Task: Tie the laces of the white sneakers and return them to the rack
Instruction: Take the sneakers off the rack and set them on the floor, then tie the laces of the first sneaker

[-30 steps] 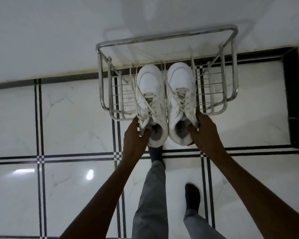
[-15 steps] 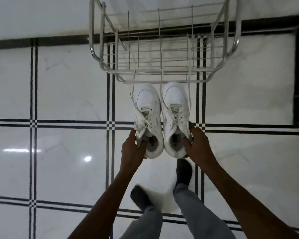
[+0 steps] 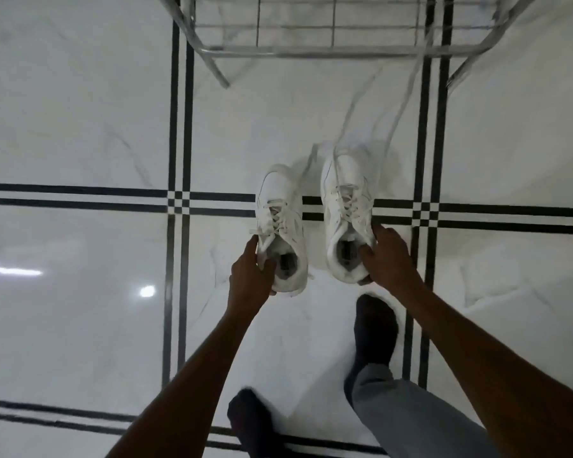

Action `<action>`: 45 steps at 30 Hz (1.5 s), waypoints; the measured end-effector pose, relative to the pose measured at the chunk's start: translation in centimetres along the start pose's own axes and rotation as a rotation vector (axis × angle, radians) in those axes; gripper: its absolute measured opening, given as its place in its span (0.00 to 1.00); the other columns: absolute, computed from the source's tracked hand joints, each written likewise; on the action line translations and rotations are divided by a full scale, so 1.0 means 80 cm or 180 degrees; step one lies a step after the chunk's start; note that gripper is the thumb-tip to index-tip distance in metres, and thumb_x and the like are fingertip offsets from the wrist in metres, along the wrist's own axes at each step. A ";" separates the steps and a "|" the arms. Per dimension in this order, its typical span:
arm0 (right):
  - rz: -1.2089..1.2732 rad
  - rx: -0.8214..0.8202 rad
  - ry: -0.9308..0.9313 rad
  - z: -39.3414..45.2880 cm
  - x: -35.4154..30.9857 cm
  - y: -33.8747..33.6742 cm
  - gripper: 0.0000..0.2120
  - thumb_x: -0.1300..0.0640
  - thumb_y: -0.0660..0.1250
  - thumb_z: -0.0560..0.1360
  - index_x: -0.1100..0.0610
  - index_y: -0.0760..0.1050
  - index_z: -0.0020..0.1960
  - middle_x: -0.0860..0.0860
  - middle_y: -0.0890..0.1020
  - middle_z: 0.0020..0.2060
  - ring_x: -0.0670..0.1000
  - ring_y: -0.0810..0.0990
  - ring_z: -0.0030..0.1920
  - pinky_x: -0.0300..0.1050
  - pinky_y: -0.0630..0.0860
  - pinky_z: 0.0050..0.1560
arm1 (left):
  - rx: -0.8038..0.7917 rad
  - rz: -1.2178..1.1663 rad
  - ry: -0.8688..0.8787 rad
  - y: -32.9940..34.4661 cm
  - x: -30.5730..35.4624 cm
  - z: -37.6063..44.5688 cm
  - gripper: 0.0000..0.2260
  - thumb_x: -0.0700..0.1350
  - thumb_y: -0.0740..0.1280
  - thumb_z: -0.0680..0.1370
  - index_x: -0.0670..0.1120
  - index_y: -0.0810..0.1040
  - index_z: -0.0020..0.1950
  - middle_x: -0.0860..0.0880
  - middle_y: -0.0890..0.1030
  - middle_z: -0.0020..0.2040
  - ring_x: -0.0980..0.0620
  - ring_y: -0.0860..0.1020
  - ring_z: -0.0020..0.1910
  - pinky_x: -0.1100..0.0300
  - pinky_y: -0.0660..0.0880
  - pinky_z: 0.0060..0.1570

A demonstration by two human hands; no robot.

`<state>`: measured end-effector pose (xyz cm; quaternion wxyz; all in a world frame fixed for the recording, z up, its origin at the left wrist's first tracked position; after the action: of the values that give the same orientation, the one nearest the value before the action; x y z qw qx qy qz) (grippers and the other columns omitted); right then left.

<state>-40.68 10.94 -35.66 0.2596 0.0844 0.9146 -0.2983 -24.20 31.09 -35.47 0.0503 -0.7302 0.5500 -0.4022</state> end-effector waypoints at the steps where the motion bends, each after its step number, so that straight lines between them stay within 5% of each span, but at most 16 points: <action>1: 0.0032 0.0003 -0.0006 0.016 0.014 0.013 0.20 0.61 0.65 0.81 0.62 0.70 0.72 0.61 0.77 0.57 0.52 0.75 0.47 0.25 0.70 0.23 | 0.0020 0.0006 -0.0001 0.011 -0.016 0.014 0.22 0.40 0.64 0.82 0.49 0.68 0.76 0.48 0.79 0.55 0.40 0.85 0.43 0.63 0.80 0.27; 4: 0.0088 0.0010 0.0024 0.047 0.045 0.040 0.18 0.60 0.64 0.81 0.61 0.71 0.71 0.58 0.75 0.52 0.48 0.75 0.40 0.29 0.70 0.19 | 0.0043 -0.0015 0.0000 0.036 -0.049 0.042 0.25 0.39 0.63 0.81 0.52 0.67 0.78 0.49 0.80 0.55 0.40 0.85 0.42 0.57 0.83 0.31; 7: 0.0249 0.0010 0.0084 0.057 0.068 0.054 0.20 0.61 0.64 0.82 0.57 0.69 0.73 0.52 0.75 0.50 0.56 0.81 0.45 0.37 0.77 0.21 | 0.0042 0.0050 0.0150 0.051 -0.069 0.054 0.26 0.40 0.63 0.80 0.55 0.66 0.77 0.48 0.81 0.57 0.41 0.84 0.43 0.52 0.84 0.34; 9: 0.0315 0.0042 0.0082 0.053 0.073 0.060 0.23 0.62 0.65 0.81 0.55 0.67 0.75 0.56 0.77 0.57 0.60 0.81 0.52 0.41 0.80 0.24 | 0.0038 -0.0045 0.0185 0.056 -0.076 0.053 0.26 0.41 0.64 0.80 0.56 0.65 0.77 0.48 0.81 0.56 0.42 0.84 0.44 0.47 0.85 0.38; 13: -0.0247 0.0604 -0.0069 0.030 0.052 0.054 0.35 0.53 0.72 0.76 0.55 0.61 0.78 0.59 0.73 0.68 0.60 0.74 0.67 0.54 0.80 0.56 | 0.0169 -0.0068 0.0346 0.044 -0.072 0.048 0.28 0.55 0.72 0.77 0.57 0.68 0.76 0.52 0.81 0.55 0.48 0.83 0.52 0.49 0.82 0.51; 15: -0.0526 0.1175 -0.0435 0.007 0.024 0.048 0.33 0.52 0.72 0.76 0.56 0.62 0.76 0.58 0.71 0.69 0.58 0.71 0.69 0.56 0.78 0.62 | 0.0216 -0.0291 0.0415 0.036 -0.067 0.047 0.30 0.57 0.75 0.76 0.54 0.71 0.75 0.50 0.78 0.60 0.51 0.81 0.55 0.54 0.81 0.53; 17: -0.0647 0.1565 -0.0996 -0.012 -0.009 0.052 0.25 0.52 0.70 0.78 0.57 0.68 0.71 0.57 0.73 0.66 0.56 0.73 0.66 0.51 0.79 0.59 | 0.0318 -0.0456 0.0681 0.028 -0.057 0.045 0.25 0.53 0.75 0.77 0.51 0.75 0.73 0.52 0.75 0.62 0.52 0.79 0.57 0.60 0.80 0.53; 20: -0.0450 0.1100 -0.1235 0.001 -0.036 0.088 0.14 0.51 0.69 0.78 0.57 0.77 0.60 0.54 0.80 0.55 0.51 0.80 0.54 0.52 0.82 0.53 | 0.0490 -0.0506 0.1151 0.016 -0.045 0.051 0.16 0.46 0.74 0.78 0.47 0.81 0.65 0.51 0.78 0.61 0.53 0.80 0.56 0.62 0.80 0.52; 26: -0.0102 0.0098 -0.0920 0.066 -0.055 0.144 0.18 0.47 0.71 0.76 0.58 0.82 0.60 0.54 0.87 0.51 0.51 0.84 0.49 0.43 0.79 0.52 | 0.0300 -0.0620 0.1332 0.011 -0.045 0.084 0.07 0.39 0.78 0.74 0.41 0.84 0.50 0.46 0.85 0.49 0.51 0.84 0.48 0.58 0.82 0.51; 31: 0.0303 0.0488 -0.1168 0.064 -0.048 0.150 0.14 0.50 0.77 0.72 0.58 0.86 0.53 0.49 0.86 0.43 0.46 0.83 0.41 0.30 0.73 0.42 | 0.0243 -0.0391 0.1736 0.010 -0.041 0.094 0.07 0.40 0.79 0.73 0.47 0.81 0.43 0.51 0.83 0.45 0.52 0.83 0.45 0.60 0.82 0.50; 35: 0.0583 0.0830 -0.1467 0.061 -0.047 0.154 0.08 0.53 0.77 0.73 0.58 0.87 0.43 0.50 0.85 0.34 0.48 0.82 0.35 0.39 0.76 0.37 | 0.0470 -0.0117 0.2142 0.012 -0.035 0.091 0.04 0.41 0.74 0.78 0.42 0.81 0.46 0.51 0.84 0.45 0.54 0.82 0.46 0.62 0.81 0.51; 38: 0.0732 0.0848 -0.1583 0.069 -0.052 0.154 0.05 0.54 0.76 0.73 0.56 0.88 0.45 0.50 0.87 0.38 0.44 0.82 0.36 0.36 0.77 0.39 | 0.0547 -0.0033 0.2269 0.010 -0.030 0.098 0.07 0.43 0.72 0.80 0.41 0.79 0.46 0.48 0.84 0.43 0.52 0.83 0.45 0.60 0.81 0.50; 42: 0.0903 0.0922 -0.1414 0.084 -0.072 0.156 0.04 0.56 0.73 0.75 0.56 0.85 0.48 0.49 0.88 0.44 0.46 0.84 0.43 0.35 0.77 0.45 | 0.0813 0.0134 0.2309 0.002 -0.021 0.111 0.09 0.46 0.70 0.81 0.43 0.75 0.46 0.47 0.82 0.41 0.47 0.81 0.42 0.44 0.81 0.45; 45: 0.0725 0.0900 -0.1304 0.086 -0.085 0.153 0.05 0.57 0.70 0.78 0.58 0.81 0.51 0.51 0.86 0.46 0.48 0.82 0.46 0.30 0.72 0.38 | 0.1004 0.0012 0.2065 -0.010 -0.018 0.117 0.07 0.44 0.70 0.81 0.44 0.75 0.46 0.47 0.82 0.40 0.44 0.81 0.40 0.41 0.80 0.42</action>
<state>-28.14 16.78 -42.98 0.4568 0.1600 0.7769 -0.4027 -17.71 29.16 -42.13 -0.0141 -0.5467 0.4699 -0.6929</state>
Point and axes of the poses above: each hand's wrist, its own z-axis towards the middle knuckle, its own y-axis out of the palm, x = y × z, the point moved 5 cm from there along z, towards the middle knuckle
